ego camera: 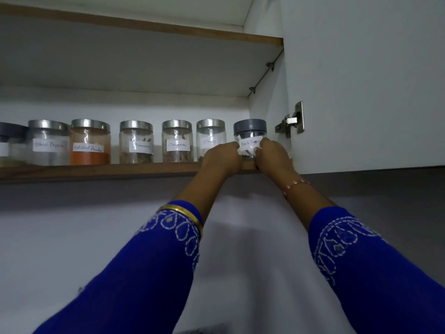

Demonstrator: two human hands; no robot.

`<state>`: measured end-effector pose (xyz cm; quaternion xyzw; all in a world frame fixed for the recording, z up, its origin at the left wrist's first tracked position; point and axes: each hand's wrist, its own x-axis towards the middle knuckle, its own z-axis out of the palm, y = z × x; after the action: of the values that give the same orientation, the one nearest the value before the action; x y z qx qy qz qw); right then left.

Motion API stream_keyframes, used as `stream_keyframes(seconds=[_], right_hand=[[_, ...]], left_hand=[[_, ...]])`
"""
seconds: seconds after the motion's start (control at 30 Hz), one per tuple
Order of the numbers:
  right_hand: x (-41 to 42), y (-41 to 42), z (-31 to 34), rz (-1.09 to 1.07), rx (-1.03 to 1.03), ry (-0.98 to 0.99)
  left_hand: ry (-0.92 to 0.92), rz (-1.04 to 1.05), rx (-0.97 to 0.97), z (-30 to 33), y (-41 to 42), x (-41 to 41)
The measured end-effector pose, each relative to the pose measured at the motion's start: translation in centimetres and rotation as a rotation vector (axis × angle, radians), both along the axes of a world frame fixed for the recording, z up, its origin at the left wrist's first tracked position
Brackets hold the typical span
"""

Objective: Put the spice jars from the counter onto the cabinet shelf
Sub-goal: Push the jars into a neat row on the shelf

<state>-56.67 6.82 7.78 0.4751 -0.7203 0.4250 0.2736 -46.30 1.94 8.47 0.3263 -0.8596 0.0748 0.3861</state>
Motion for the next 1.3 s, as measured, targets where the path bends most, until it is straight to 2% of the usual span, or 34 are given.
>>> stream_keyframes(seconds=[0.1,0.23,0.53,0.93,1.13,1.3], right_hand=[[0.9,0.4,-1.5,-0.019,-0.017,0.131],[2.8,0.8,-3.3,0.057,-0.006,0.246],[11.6,1.2,-3.2,0.243,0.035,0.301],[31.6,-6.1,-3.0,0.437,0.055,0.353],[41.8,-11.3,-2.5,0.485,0.109,0.391],[48.1,-15.0,-1.9,0.448,0.176,0.450]], left_hand=[[0.146,0.033,-0.311,-2.6,-0.1,1.0],[0.124,-0.065,-0.436,-5.3,-1.3,3.7],[0.116,0.055,-0.397,-6.0,-2.2,15.5],[0.084,0.360,-0.333,-5.7,-8.4,39.8],[0.094,0.368,-0.293,-5.1,-12.2,50.5],[0.141,0.285,-0.147,-4.1,-15.9,56.3]])
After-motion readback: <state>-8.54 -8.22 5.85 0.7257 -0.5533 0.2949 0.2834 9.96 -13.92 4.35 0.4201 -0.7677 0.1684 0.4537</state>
